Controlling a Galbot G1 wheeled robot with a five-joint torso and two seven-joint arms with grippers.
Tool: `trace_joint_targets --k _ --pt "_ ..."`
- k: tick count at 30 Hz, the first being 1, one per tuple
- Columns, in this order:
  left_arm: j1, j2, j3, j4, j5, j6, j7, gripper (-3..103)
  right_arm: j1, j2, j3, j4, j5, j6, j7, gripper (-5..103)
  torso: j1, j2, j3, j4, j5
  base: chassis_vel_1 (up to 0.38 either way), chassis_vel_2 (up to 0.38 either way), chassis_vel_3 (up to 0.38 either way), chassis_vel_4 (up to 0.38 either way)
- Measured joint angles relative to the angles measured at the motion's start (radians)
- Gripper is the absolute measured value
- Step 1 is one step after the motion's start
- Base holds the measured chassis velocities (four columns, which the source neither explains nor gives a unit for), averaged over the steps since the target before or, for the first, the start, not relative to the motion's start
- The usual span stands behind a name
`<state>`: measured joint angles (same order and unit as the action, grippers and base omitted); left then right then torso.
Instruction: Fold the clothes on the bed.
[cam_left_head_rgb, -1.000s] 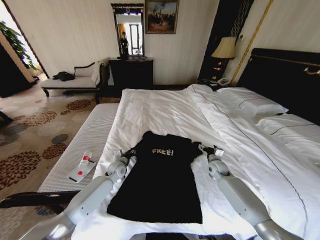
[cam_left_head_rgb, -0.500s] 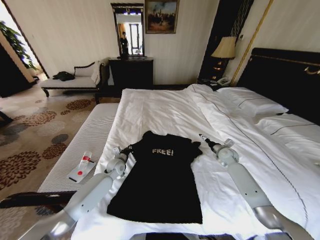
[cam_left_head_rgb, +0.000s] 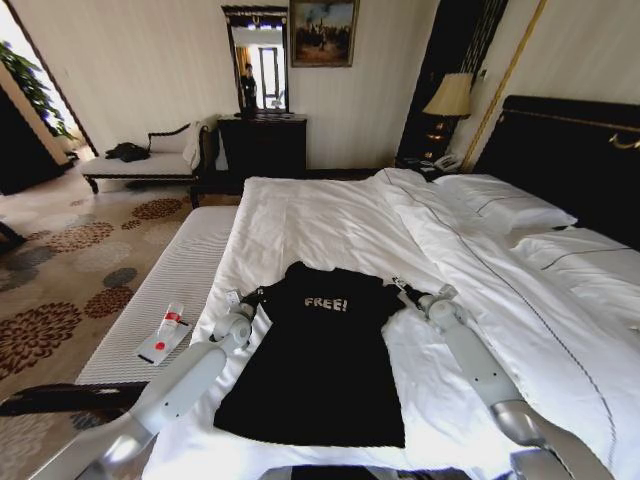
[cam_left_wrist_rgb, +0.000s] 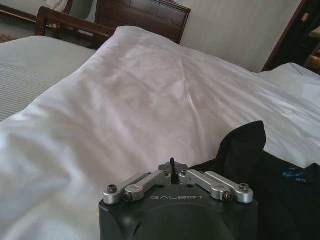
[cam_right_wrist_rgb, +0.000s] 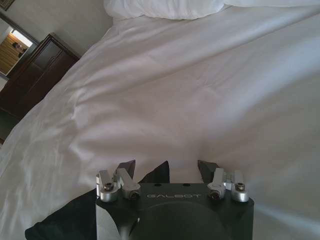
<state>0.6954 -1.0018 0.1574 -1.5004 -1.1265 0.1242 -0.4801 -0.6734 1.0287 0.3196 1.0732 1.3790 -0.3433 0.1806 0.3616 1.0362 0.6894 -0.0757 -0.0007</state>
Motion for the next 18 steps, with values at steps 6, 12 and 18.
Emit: trace_joint_targets --k 6,12,18 --pt "-0.009 -0.002 0.000 0.011 -0.005 0.000 -0.002 1 -0.003 0.010 0.001 0.005 0.008 -0.006 0.015 51 0.000 0.000 0.000 0.0002 0.0001 0.000 0.000 0.000 0.000" --pt "-0.010 -0.004 -0.010 0.017 -0.007 0.000 -0.002 1 -0.023 0.012 0.007 0.046 0.017 -0.010 0.032 30 0.000 0.000 0.000 0.0003 0.0001 0.000 0.000 0.000 0.000" --pt "-0.014 -0.006 -0.013 0.020 -0.007 -0.003 -0.002 1 -0.039 0.004 0.012 0.069 0.021 -0.010 0.039 3 0.000 0.000 0.000 0.0001 0.0002 0.000 0.000 0.000 0.000"
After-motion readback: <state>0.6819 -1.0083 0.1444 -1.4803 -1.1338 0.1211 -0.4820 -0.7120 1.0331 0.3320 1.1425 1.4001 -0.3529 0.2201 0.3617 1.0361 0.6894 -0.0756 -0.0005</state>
